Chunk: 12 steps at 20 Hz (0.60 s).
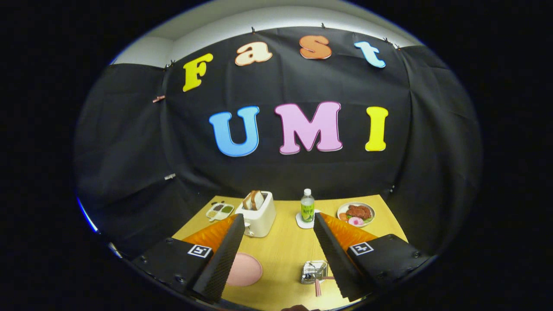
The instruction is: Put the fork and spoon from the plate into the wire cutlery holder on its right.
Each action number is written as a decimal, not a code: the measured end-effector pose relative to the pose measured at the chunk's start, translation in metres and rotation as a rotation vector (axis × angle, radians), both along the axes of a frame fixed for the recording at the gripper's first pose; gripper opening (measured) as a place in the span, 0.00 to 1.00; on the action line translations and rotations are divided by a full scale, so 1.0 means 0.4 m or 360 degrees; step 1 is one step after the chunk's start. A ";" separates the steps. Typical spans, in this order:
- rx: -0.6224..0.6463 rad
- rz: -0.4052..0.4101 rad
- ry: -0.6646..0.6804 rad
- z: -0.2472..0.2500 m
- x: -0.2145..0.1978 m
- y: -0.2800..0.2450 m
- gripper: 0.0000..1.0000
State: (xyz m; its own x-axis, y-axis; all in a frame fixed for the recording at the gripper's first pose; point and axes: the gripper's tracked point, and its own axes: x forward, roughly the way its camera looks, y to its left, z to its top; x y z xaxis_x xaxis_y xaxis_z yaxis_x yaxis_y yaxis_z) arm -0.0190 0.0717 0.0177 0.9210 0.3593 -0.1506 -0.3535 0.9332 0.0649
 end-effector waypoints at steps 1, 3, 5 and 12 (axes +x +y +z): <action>0.0015 -0.0034 -0.0065 0.025 0.001 -0.004 0.99; 0.0056 -0.0081 -0.0172 0.068 -0.004 -0.005 0.99; 0.0098 -0.0088 -0.0237 0.089 -0.019 0.011 0.99; 0.0037 -0.0257 -0.0291 0.057 -0.031 0.016 0.99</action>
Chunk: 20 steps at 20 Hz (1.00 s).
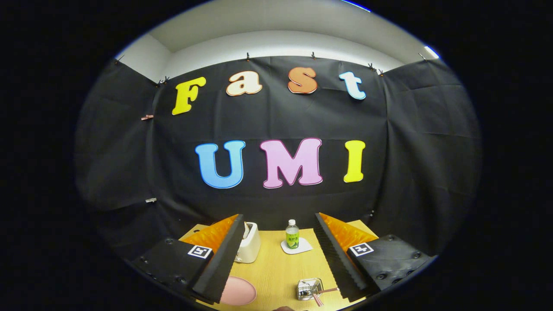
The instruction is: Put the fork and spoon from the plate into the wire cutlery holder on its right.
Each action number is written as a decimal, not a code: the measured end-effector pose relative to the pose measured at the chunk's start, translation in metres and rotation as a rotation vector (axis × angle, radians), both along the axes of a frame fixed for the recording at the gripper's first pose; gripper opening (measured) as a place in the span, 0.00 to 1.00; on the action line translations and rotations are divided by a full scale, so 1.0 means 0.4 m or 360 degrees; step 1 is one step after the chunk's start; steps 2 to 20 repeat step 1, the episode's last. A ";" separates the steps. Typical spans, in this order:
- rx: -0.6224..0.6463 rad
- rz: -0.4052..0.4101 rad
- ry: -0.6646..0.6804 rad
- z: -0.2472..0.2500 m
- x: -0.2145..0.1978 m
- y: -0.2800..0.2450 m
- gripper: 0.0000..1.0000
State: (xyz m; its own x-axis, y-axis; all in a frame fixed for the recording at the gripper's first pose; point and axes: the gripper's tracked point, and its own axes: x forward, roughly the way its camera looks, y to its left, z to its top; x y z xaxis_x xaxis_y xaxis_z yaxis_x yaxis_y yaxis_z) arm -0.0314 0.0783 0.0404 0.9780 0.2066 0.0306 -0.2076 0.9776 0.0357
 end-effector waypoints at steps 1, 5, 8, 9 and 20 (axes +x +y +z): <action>-0.0001 -0.0005 0.0023 -0.014 0.001 0.008 0.99; -0.0001 -0.0005 0.0023 -0.014 0.001 0.008 0.99; -0.0001 -0.0005 0.0023 -0.014 0.001 0.008 0.99; -0.0001 -0.0005 0.0023 -0.014 0.001 0.008 0.99; -0.0001 -0.0005 0.0023 -0.014 0.001 0.008 0.99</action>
